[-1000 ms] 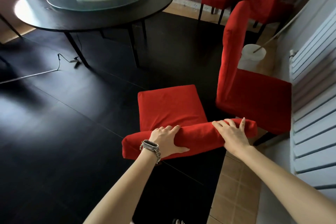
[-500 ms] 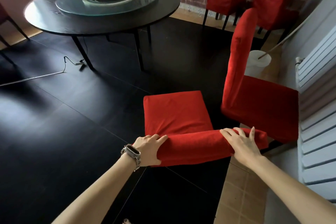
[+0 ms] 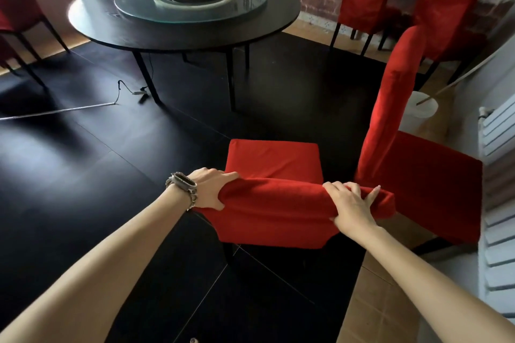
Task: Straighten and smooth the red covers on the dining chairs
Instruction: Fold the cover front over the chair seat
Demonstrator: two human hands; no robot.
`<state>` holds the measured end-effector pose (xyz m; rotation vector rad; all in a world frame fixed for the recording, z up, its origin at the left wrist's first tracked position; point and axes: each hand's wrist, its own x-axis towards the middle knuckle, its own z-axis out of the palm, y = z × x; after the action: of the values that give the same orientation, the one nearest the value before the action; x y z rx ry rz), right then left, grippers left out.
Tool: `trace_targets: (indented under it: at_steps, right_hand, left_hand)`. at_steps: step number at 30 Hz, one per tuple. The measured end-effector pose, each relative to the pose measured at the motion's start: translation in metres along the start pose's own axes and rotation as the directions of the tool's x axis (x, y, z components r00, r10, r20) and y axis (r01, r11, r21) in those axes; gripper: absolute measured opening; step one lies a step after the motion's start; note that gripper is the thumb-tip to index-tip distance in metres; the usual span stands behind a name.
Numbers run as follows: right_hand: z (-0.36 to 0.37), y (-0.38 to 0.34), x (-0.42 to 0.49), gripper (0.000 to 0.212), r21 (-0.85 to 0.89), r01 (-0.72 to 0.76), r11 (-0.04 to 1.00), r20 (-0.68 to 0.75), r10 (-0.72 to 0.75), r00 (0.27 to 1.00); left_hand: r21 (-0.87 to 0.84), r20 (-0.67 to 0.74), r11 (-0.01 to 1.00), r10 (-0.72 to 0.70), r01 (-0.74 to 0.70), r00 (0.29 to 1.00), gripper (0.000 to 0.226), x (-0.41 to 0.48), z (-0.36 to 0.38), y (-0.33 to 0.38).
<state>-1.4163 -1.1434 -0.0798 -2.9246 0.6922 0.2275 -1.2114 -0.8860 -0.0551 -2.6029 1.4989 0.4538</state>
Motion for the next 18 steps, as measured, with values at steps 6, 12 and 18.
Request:
trace_targets:
  at_steps: [6,12,18]
  right_hand:
    - [0.016,-0.029,0.011,0.078,0.028,0.024,0.999,0.016,-0.025,1.0]
    - [0.029,-0.052,0.038,0.081,0.025,0.08,0.996,0.024,-0.081,0.996]
    - [0.03,-0.079,0.073,0.082,0.007,0.122,0.992,0.022,-0.122,0.992]
  left_hand:
    - [-0.019,-0.034,0.999,-0.039,0.038,0.999,0.07,-0.013,0.021,-0.027]
    - [-0.043,-0.066,0.994,-0.101,0.098,0.993,0.074,-0.018,0.043,-0.056]
    - [-0.068,-0.084,0.983,-0.174,0.169,0.981,0.08,-0.018,0.047,-0.089]
